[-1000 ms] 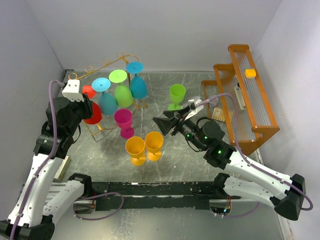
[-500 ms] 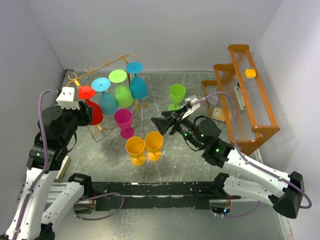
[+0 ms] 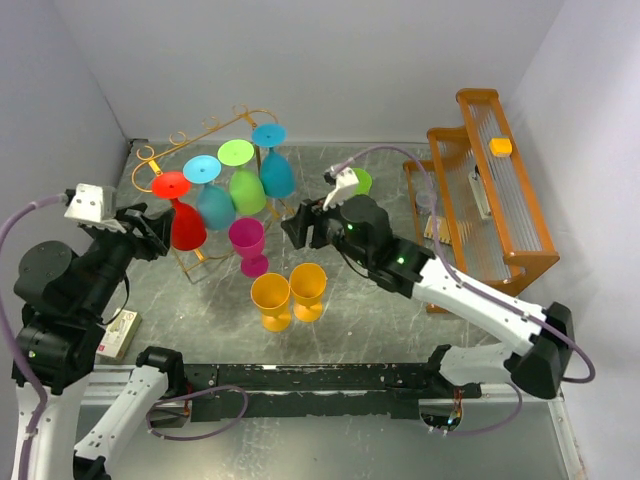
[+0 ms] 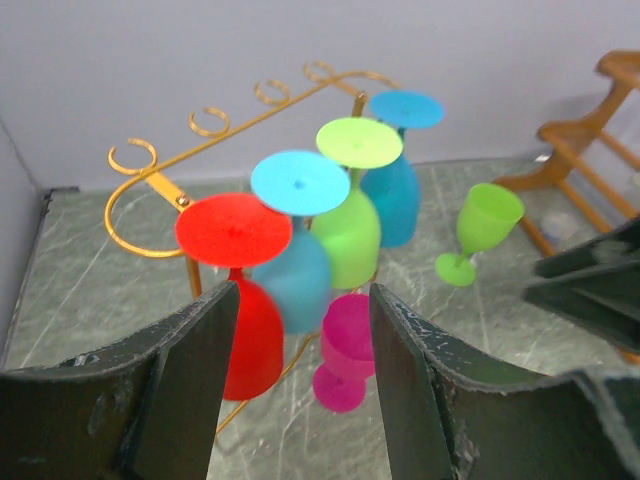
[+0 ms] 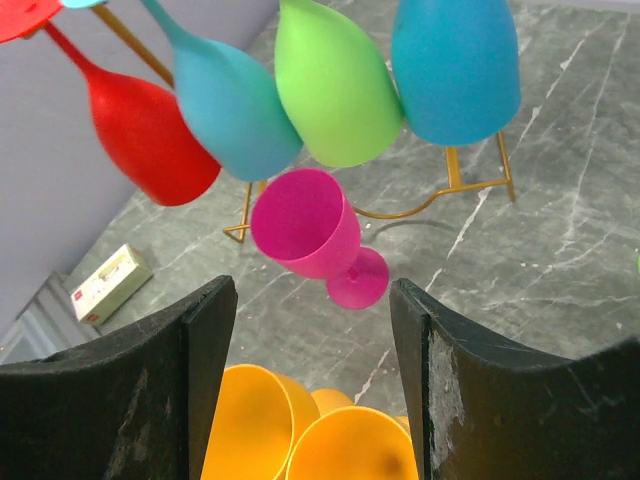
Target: Place the wine glass upside down on the wine glass rack
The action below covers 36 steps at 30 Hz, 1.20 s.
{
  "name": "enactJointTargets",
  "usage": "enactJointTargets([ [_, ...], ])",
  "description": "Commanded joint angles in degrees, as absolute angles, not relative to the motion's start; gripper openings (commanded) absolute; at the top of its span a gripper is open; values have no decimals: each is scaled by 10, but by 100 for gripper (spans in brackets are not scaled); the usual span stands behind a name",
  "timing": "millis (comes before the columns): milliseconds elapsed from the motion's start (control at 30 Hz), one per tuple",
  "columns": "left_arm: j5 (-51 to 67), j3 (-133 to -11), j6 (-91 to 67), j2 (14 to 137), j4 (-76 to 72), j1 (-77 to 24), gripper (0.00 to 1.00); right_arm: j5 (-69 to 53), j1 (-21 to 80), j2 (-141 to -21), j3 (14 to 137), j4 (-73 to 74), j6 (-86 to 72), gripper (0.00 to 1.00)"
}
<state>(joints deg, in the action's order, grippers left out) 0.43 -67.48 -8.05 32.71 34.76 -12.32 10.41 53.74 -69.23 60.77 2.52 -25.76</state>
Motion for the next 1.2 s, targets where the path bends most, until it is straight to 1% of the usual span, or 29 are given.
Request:
enactJointTargets([
  [0, 67, -704, -123, 326, 316, -118, 65, 147, 538, -757, 684, 142, -265, 63],
  [200, 124, -690, -172, 307, 264, -119, 69, 175, 538, -877, 794, 231, -283, 61],
  [467, 96, -679, -190, 264, 288, -119, 72, 180, 538, -972, 857, 242, -291, 60],
  [600, 98, -671, -196, 252, 289, -119, 73, 155, 539, -1011, 880, 247, -300, 60],
  [900, 120, -682, -196, 266, 277, -119, 73, 125, 539, -1025, 864, 184, -335, 58],
  [1167, 106, -671, -196, 262, 277, -120, 73, 147, 539, -1038, 866, 179, -360, 56],
])
